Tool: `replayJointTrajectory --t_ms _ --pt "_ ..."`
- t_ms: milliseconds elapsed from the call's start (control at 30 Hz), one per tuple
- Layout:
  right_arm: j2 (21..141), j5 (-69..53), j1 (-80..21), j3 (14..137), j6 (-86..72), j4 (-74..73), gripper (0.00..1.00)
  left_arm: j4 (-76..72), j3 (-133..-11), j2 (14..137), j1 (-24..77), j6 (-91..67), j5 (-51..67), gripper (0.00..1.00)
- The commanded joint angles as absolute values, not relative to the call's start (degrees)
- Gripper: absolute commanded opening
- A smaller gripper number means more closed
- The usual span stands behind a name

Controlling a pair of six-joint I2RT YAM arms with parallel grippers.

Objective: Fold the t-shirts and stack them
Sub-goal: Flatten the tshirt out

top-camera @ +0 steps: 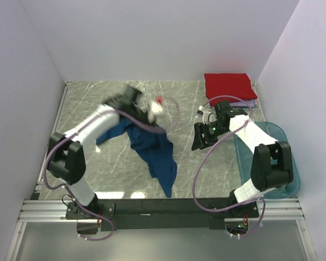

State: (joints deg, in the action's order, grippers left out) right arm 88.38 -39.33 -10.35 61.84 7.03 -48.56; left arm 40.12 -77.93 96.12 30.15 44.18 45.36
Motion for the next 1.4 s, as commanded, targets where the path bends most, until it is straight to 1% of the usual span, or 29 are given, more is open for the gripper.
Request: replayJointTrajectory --t_ms 0,33,100,267,333,367,433,533,700,767,800,933,967,1133,1267,1367 --pt "90.4 -41.0 -10.5 66.1 7.0 -46.6 0.64 47.1 -89.5 99.5 19.2 36.4 55.1 0.01" --pt "91.0 -41.6 -10.8 67.3 6.8 -46.2 0.64 47.6 -92.9 102.8 15.1 35.9 55.5 0.01" --pt "93.0 -42.0 -12.2 68.6 6.5 -45.1 0.64 46.8 -94.7 107.5 9.4 31.7 55.3 0.01" --pt "97.3 -42.8 -15.2 72.2 4.8 -42.2 0.64 34.7 -97.6 116.3 0.2 13.2 50.2 0.01" --pt "98.3 -43.3 -17.0 72.9 4.8 -42.5 0.64 31.7 -97.8 119.4 -4.5 9.1 47.1 0.01" --pt "98.7 -43.5 -17.7 72.8 5.1 -42.8 0.63 29.4 -97.9 120.1 -5.6 5.9 43.9 0.01" --pt "98.7 -43.4 -20.4 71.8 5.7 -43.0 0.62 27.9 -97.6 121.5 -8.3 3.6 41.9 0.01" --pt "98.7 -43.4 -24.6 70.3 6.7 -43.3 0.59 26.1 -96.8 122.3 -9.9 0.4 37.7 0.01" --pt "99.0 -42.4 -30.0 68.6 7.6 -42.9 0.56 25.5 -94.2 121.6 -10.2 -1.5 35.9 0.01" --pt "98.7 -40.6 -32.5 68.7 8.9 -43.3 0.5 26.0 -94.0 122.0 -10.2 -1.8 33.7 0.01" --pt "98.3 -39.6 -33.3 68.6 9.9 -43.2 0.48 26.9 -94.1 122.5 -10.5 -1.8 33.1 0.01" --pt "93.5 -35.7 -39.2 67.5 13.0 -42.3 0.38 27.7 -93.7 122.9 -11.4 -1.4 33.7 0.01" --pt "92.9 -33.4 -42.4 67.3 14.0 -41.8 0.38 27.8 -93.6 122.7 -11.4 -1.2 33.8 0.01" --pt "94.9 -31.4 -51.8 71.5 15.8 -43.9 0.31 28.0 -92.1 122.1 -11.7 -0.6 34.2 0.01" --pt "97.5 -27.3 -61.0 73.4 17.9 -44.6 0.29 27.4 -89.6 121.0 -11.8 -0.6 34.5 0.01" --pt "100.3 -25.7 -63.8 75.1 17.3 -46.2 0.32 26.5 -88.1 120.2 -11.8 -0.6 34.8 0.01"
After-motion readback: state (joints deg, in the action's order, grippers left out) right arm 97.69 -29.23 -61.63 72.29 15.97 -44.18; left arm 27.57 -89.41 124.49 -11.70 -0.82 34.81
